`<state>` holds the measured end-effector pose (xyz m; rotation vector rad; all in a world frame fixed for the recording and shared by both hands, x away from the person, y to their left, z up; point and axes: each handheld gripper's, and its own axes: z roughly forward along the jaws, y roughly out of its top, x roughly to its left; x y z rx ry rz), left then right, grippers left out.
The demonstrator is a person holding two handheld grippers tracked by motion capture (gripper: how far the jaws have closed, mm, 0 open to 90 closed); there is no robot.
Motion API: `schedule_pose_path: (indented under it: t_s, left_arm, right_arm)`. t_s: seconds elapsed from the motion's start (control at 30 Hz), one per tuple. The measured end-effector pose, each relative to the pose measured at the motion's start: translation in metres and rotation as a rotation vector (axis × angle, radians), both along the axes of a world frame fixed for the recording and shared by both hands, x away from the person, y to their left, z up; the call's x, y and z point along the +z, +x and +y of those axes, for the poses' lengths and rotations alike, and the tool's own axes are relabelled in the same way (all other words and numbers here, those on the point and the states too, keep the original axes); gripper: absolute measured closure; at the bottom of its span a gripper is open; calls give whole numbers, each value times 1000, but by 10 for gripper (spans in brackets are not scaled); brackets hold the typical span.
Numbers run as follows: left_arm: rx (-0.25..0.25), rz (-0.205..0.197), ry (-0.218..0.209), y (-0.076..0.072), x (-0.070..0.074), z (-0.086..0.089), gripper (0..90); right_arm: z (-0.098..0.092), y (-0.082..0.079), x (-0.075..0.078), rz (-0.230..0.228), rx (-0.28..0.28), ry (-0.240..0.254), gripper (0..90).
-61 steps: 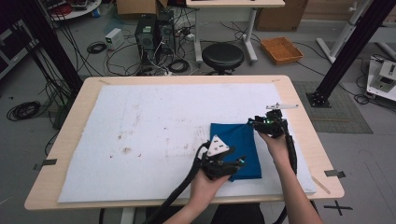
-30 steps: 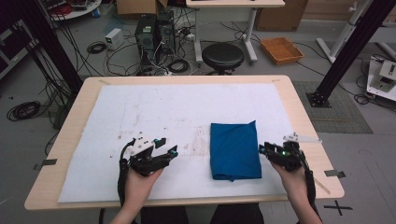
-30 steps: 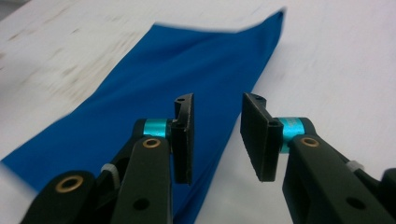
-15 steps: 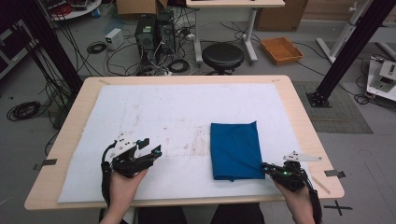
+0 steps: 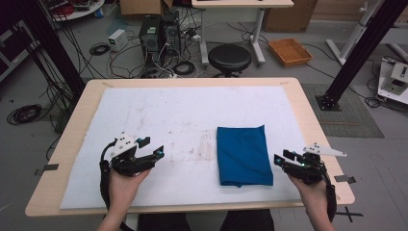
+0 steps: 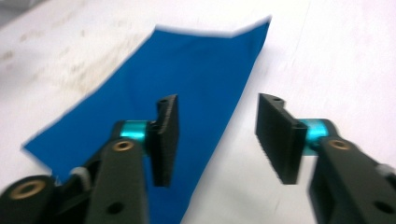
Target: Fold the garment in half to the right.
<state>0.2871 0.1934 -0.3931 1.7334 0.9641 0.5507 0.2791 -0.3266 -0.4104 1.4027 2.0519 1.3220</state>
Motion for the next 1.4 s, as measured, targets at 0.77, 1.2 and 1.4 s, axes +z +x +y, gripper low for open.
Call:
schedule_pose_path:
  t_s: [0.77, 1.2, 1.4]
  left_arm:
    - [-49, -22, 10, 13, 7, 50, 373]
    - [-51, -17, 13, 12, 5, 53, 373]
    - [-48, -11, 9, 12, 3, 54, 373]
  right_arm:
    - [0, 52, 21, -99, 26, -13, 261]
    - [-3, 51, 23, -110, 22, -19, 256]
    - [-3, 51, 23, -106, 20, -20, 256]
